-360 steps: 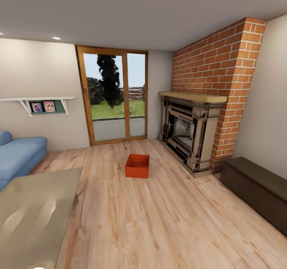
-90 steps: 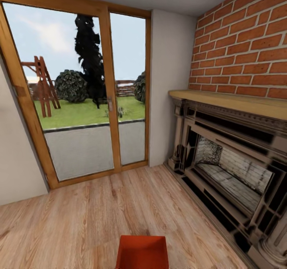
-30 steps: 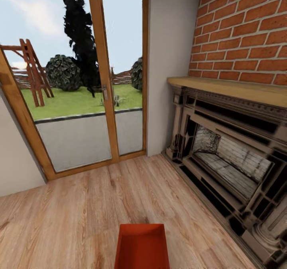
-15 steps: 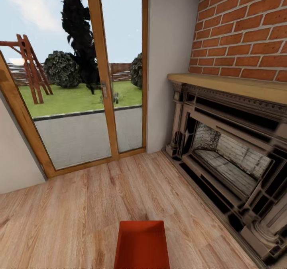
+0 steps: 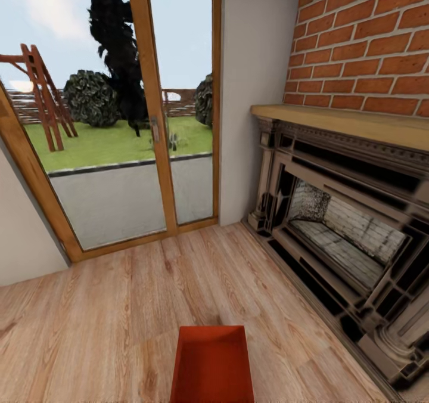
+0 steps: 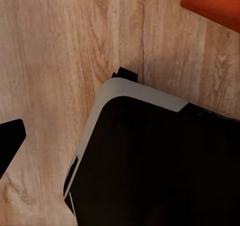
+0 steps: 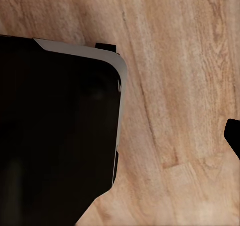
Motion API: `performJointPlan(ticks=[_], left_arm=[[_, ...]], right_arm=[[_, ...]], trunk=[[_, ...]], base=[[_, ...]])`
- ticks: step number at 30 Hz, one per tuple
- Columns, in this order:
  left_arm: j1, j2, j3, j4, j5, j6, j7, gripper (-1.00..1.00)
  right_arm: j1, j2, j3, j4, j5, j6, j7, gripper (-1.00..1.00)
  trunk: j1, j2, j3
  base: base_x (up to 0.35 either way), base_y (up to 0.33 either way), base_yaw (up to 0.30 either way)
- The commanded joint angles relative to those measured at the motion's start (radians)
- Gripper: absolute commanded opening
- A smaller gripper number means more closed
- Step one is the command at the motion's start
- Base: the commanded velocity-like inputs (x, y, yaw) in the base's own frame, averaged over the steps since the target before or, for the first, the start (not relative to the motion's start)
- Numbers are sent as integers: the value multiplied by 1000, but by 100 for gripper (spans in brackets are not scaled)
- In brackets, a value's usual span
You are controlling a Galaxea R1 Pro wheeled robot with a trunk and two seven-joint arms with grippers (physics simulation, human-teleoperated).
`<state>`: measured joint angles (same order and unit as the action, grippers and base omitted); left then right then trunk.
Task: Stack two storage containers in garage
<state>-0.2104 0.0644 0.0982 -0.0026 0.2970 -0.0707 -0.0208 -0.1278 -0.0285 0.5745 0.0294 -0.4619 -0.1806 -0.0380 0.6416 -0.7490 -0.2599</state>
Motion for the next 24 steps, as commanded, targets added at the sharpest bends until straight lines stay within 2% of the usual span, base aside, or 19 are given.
performJointPlan(ticks=[1,24], left_arm=[[-1,0,8,1,1,-3,-2,100],[-1,0,8,1,1,-3,-3,100]], right_arm=[[-1,1,8,3,-8,-5,0,100],[-1,0,8,3,-8,-5,0,100]], trunk=[[0,-1,-3],[0,-1,-39]], base=[[0,0,0],[0,0,0]])
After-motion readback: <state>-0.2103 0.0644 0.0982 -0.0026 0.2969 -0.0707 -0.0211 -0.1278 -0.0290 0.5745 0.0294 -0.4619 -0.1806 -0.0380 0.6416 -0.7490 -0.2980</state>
